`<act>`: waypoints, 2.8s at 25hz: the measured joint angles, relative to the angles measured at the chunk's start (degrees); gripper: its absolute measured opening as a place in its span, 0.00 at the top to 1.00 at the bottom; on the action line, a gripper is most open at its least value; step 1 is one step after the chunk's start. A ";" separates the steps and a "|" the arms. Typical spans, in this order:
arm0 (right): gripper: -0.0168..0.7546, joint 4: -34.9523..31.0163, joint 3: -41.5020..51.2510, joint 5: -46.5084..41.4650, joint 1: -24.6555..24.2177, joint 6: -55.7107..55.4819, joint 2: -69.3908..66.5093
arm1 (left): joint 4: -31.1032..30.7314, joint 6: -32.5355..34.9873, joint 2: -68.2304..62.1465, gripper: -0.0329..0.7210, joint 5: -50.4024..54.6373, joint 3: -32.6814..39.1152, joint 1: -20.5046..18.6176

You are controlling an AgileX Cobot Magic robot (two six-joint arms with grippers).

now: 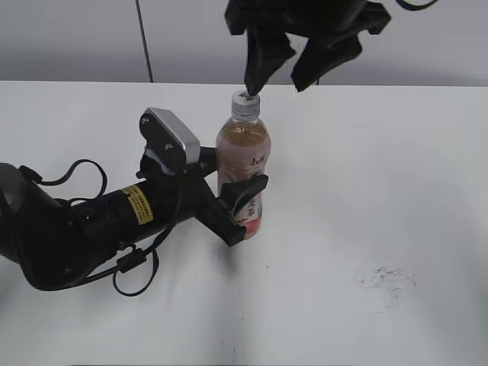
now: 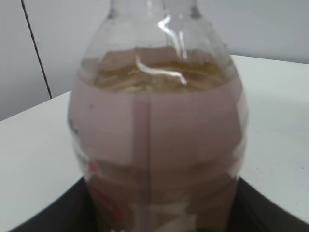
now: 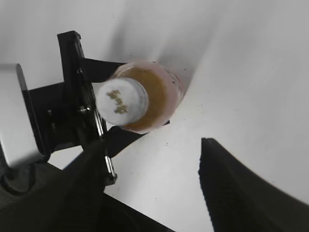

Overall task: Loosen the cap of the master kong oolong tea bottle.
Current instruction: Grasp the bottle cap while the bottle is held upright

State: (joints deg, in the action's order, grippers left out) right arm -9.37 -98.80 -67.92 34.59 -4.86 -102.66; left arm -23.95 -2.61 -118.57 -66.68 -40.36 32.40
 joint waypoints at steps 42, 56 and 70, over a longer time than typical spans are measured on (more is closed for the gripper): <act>0.63 -2.09 -6.79 -1.84 1.81 70.13 -8.76 | -0.21 -0.35 0.00 0.44 -0.24 0.05 0.00; 0.16 -4.43 -7.88 -0.53 1.81 56.27 -8.46 | -1.25 -0.06 -0.04 0.44 -0.29 0.05 0.00; 0.24 -0.11 -12.11 -1.79 1.87 -0.85 -7.50 | -3.75 -0.15 -0.04 0.44 -0.47 0.05 -0.05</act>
State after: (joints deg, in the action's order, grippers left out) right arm -9.48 -110.91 -69.71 36.46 -5.71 -110.16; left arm -27.70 -2.76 -118.61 -67.15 -40.31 32.35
